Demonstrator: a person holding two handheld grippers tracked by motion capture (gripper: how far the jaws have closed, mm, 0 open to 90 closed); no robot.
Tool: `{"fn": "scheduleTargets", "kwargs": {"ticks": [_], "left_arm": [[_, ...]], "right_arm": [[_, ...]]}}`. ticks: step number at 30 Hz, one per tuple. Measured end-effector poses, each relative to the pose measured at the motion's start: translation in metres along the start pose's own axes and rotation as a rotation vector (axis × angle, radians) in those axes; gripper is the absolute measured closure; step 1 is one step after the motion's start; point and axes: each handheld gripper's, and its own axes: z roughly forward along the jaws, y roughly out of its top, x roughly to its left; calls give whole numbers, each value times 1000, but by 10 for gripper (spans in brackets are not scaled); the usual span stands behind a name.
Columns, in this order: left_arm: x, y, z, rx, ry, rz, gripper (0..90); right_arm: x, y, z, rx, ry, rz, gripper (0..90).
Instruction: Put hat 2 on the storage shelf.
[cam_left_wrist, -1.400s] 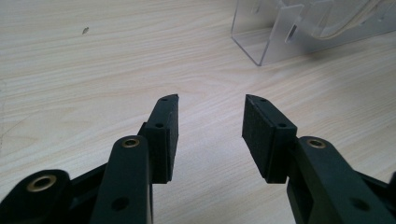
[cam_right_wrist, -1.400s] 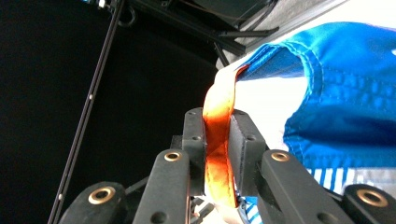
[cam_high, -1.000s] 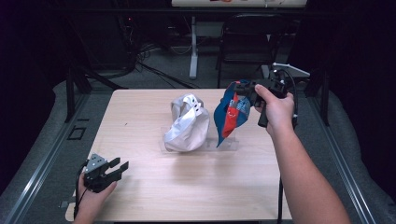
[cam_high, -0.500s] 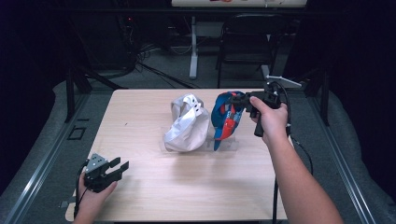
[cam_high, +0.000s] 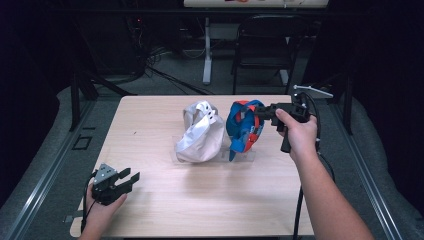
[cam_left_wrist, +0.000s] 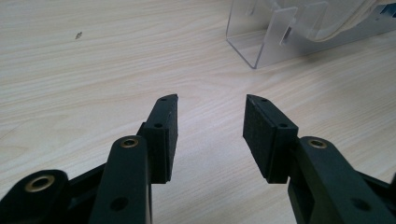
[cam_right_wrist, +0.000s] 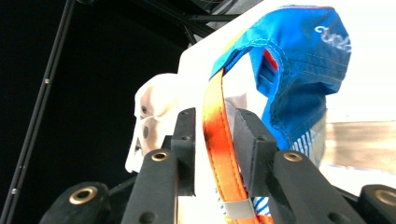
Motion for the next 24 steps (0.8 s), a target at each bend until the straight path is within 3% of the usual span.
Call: {"fn": "scheduleTargets", "kwargs": {"ticks": [13,24], "left_arm": [[-5,5,10,7,-20,15,536],[-7,7,17,-1,-27,21,518]], "right_arm": [[-8,-11,-23,-24,-23,-24,622],[-8,-21,-37,-26,-73,-101,541]]}}
